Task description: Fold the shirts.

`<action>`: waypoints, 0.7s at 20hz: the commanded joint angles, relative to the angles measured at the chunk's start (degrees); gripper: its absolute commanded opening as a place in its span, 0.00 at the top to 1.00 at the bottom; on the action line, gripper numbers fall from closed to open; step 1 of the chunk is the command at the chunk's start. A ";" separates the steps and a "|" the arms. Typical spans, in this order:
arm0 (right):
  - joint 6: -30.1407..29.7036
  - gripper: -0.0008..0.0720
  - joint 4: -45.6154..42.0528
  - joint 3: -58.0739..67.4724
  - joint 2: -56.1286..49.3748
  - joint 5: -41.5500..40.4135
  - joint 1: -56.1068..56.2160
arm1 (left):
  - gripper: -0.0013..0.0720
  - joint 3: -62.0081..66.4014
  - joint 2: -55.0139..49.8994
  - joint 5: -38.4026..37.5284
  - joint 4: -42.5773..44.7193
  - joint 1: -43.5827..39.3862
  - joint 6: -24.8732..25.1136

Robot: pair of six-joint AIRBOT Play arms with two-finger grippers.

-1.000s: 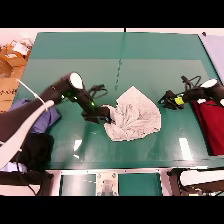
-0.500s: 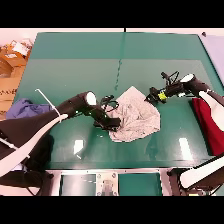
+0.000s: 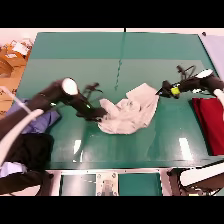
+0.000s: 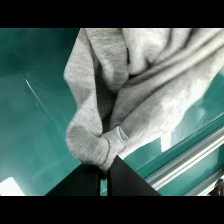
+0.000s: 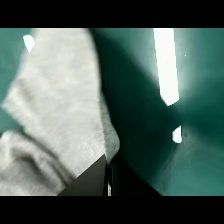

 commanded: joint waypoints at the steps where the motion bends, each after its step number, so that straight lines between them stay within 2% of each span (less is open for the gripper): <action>1: -0.52 0.97 7.72 0.22 10.62 2.58 -4.28 | 0.95 3.02 7.04 -1.46 2.40 7.06 -0.83; 4: -4.94 0.97 21.66 1.44 24.26 2.40 -5.22 | 0.95 14.49 11.30 -1.31 1.01 8.20 0.00; 6: -6.19 0.97 27.15 5.38 32.85 0.92 -5.35 | 0.95 25.90 12.68 -1.42 0.57 8.20 0.92; 8: -6.12 0.97 27.28 11.32 40.37 -2.73 -5.64 | 0.95 38.29 13.60 -2.43 0.50 8.20 2.38; 11: -3.43 0.97 27.23 19.74 49.33 -10.08 -9.16 | 0.95 54.58 14.97 -8.24 -0.22 8.20 2.36; 14: -1.14 0.97 27.23 25.75 53.40 -14.29 -13.88 | 0.95 57.46 20.17 -7.23 -2.03 8.20 3.69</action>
